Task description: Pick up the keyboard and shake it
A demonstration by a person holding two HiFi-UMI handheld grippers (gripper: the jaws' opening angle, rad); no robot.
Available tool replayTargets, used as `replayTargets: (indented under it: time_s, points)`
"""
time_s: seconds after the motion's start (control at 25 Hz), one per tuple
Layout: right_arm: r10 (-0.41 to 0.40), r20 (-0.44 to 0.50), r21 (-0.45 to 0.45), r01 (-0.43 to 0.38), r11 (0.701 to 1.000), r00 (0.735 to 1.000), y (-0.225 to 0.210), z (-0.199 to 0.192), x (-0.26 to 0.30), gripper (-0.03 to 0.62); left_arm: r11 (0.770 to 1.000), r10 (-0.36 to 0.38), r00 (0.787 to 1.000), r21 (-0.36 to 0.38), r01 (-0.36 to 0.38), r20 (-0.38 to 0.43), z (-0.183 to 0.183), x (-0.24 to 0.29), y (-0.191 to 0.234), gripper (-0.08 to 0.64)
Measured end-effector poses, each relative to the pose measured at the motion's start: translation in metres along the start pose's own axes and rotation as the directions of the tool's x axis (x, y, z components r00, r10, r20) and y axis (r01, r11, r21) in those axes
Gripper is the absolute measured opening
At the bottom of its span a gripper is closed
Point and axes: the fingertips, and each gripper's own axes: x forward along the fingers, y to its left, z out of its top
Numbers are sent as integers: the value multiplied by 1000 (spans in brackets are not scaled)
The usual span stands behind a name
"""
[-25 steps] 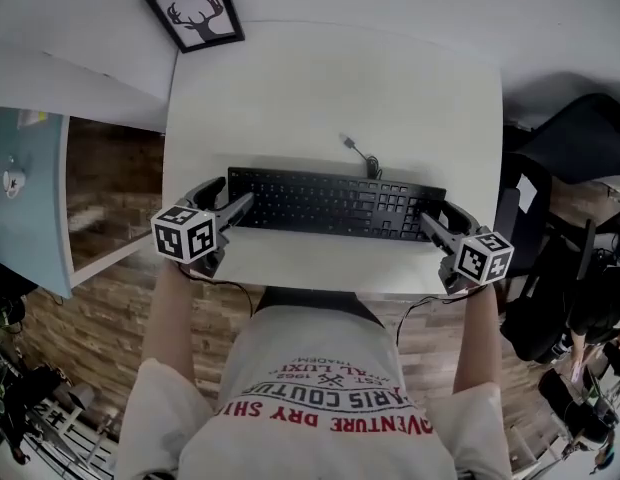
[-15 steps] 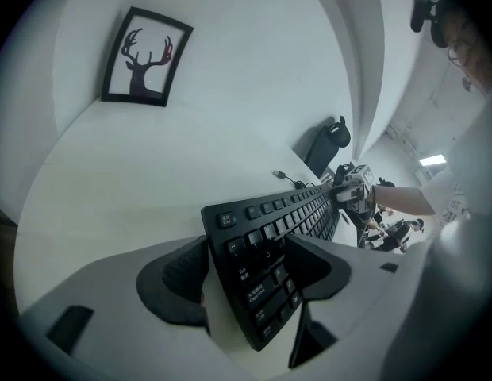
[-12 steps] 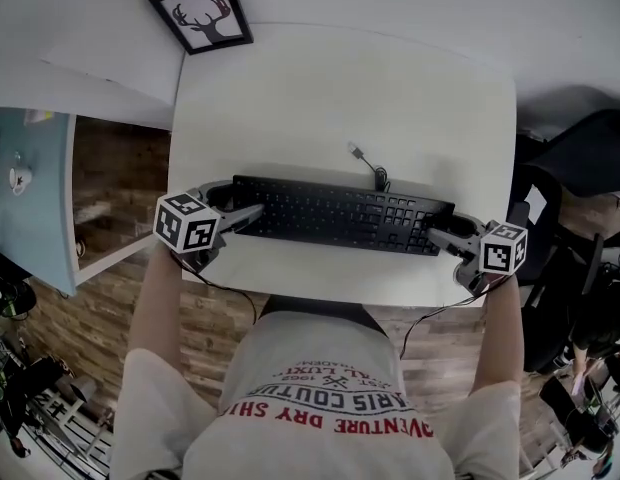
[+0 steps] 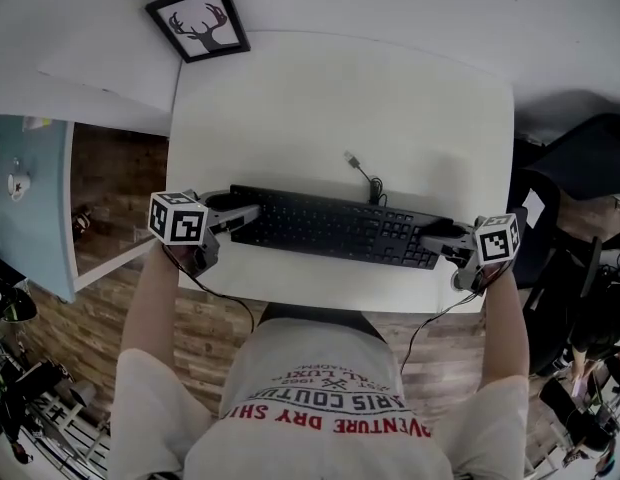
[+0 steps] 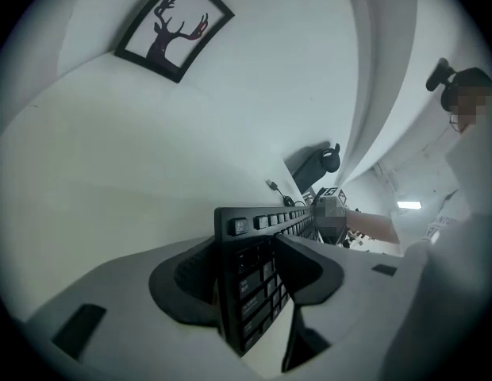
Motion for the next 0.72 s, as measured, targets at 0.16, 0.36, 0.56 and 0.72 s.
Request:
replayTargets:
  time_s: [0.16,0.36,0.56,0.72]
  points:
    - [7,5,-28,-7,1000,1000,2,1,-1,161,998,-57,998,-1,57,-12,0,0,-5,216]
    - [13,9,-125,-12,992,1000,10,-2,-3,152,990,-123,992,69,123,-12,-3,-5,-17,197]
    - [-5,-16,-246,1,969,1000,28,-2,-9,139,976,-146,989,160,146,-16,-3,-12,-30,195]
    - [-19,2,-344,18,939,1000,54,6,-20,132,961,-179,984,216,172,13,-1,-29,-48,187]
